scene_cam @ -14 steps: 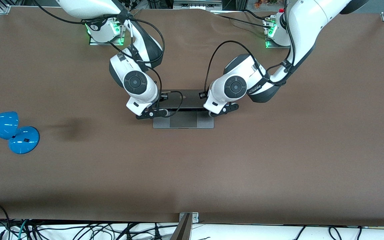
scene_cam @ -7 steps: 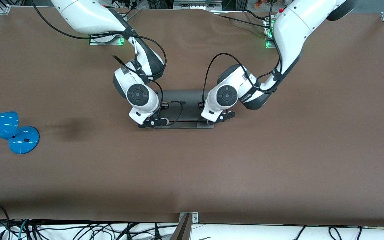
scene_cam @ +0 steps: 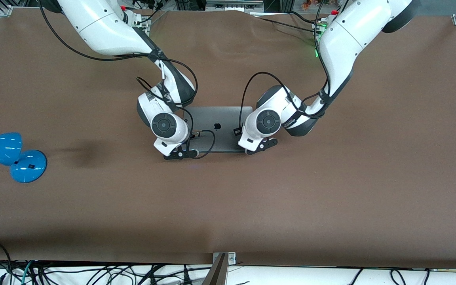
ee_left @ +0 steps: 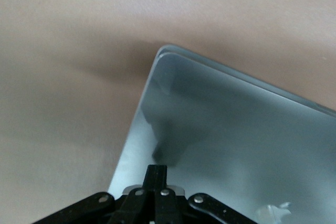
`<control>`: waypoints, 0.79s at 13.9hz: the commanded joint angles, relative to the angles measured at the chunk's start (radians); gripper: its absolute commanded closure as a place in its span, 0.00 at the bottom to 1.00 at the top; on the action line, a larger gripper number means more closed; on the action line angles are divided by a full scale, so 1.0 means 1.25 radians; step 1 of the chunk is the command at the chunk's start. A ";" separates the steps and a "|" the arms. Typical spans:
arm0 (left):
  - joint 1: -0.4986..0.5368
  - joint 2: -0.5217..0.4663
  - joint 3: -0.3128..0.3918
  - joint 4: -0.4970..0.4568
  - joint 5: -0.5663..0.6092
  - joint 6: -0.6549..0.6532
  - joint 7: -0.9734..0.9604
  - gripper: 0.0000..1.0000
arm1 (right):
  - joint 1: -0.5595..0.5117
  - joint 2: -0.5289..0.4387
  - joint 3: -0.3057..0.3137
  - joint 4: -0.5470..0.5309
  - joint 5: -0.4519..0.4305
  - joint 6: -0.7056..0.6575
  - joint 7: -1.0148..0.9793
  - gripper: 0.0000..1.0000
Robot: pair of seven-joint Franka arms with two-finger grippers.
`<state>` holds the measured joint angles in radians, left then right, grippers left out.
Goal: Close laptop with both arms from behind
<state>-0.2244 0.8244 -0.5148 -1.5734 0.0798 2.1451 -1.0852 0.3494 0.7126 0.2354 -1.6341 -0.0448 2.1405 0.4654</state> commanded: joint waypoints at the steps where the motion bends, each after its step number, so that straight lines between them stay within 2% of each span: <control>1: -0.023 0.031 0.015 0.036 0.027 0.009 -0.003 1.00 | -0.002 0.031 0.001 0.024 -0.012 0.024 -0.004 1.00; 5: -0.024 0.042 0.025 0.038 0.028 0.028 -0.003 1.00 | -0.001 0.039 -0.003 0.037 -0.011 0.031 -0.007 1.00; 6: -0.024 0.044 0.025 0.038 0.028 0.028 -0.002 1.00 | -0.001 0.035 -0.003 0.054 -0.011 0.022 -0.009 0.97; 7: -0.024 0.044 0.025 0.038 0.028 0.028 -0.003 1.00 | -0.001 0.030 -0.003 0.075 -0.005 0.014 -0.002 0.28; 8: -0.023 0.042 0.025 0.038 0.028 0.028 -0.003 1.00 | -0.001 0.025 -0.004 0.080 -0.006 0.004 -0.005 0.00; 9: -0.021 0.040 0.024 0.039 0.028 0.028 -0.004 0.91 | -0.009 0.004 -0.003 0.080 -0.006 -0.010 -0.011 0.00; 10: -0.013 0.035 0.024 0.039 0.028 0.028 -0.010 0.33 | -0.017 -0.014 -0.003 0.081 -0.006 -0.033 -0.014 0.00; 11: -0.006 0.028 0.024 0.039 0.029 0.024 -0.006 0.00 | -0.025 -0.034 -0.003 0.083 -0.003 -0.063 -0.014 0.00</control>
<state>-0.2328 0.8428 -0.4964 -1.5569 0.0818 2.1670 -1.0867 0.3385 0.7174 0.2292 -1.5391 -0.0449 2.1301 0.4625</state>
